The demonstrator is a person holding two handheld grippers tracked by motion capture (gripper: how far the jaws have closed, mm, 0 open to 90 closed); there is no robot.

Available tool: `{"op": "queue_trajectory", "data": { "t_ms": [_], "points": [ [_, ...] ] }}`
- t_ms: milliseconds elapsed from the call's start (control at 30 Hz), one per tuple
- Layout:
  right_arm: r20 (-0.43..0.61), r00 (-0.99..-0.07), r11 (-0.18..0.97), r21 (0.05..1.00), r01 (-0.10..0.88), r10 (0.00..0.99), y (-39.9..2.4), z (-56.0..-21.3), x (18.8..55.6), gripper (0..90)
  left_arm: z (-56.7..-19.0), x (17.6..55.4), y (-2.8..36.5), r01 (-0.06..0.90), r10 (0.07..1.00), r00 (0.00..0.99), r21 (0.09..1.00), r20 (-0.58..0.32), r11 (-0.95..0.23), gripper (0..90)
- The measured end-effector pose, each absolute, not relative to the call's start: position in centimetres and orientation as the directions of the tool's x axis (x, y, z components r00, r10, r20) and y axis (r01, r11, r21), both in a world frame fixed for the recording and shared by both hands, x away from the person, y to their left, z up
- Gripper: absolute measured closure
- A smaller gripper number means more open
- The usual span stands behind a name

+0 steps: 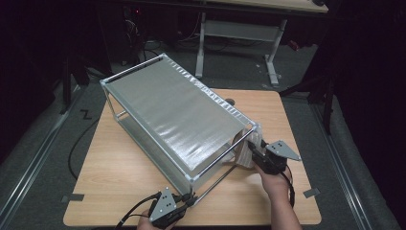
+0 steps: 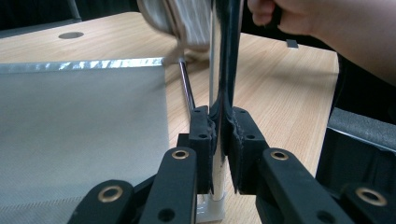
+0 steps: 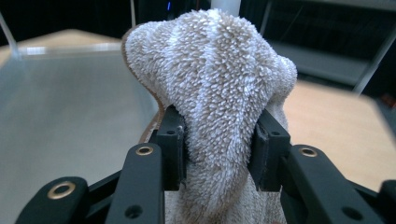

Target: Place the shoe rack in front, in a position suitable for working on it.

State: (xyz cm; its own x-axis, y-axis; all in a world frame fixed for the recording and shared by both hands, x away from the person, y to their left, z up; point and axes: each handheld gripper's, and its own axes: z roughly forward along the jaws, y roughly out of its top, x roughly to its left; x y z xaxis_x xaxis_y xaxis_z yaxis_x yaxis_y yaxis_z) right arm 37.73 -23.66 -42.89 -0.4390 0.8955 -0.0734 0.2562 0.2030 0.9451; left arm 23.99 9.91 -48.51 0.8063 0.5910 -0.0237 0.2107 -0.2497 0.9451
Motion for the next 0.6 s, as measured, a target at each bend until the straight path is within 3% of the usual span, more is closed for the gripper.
{"op": "queue_trajectory", "data": {
  "t_ms": [233,600],
  "points": [
    [-0.101,-0.413,0.186,0.968,0.170,0.905,-23.6,-41.3,37.1,61.3,-48.5,24.0,9.9,0.205,0.576,0.817,0.945,-0.023,-0.254,80.6],
    [-0.081,-0.439,0.216,0.939,0.267,0.895,-23.2,-43.6,38.4,63.1,-48.5,23.9,9.8,0.205,0.566,0.824,0.945,-0.024,-0.257,80.8]
  ]
}}
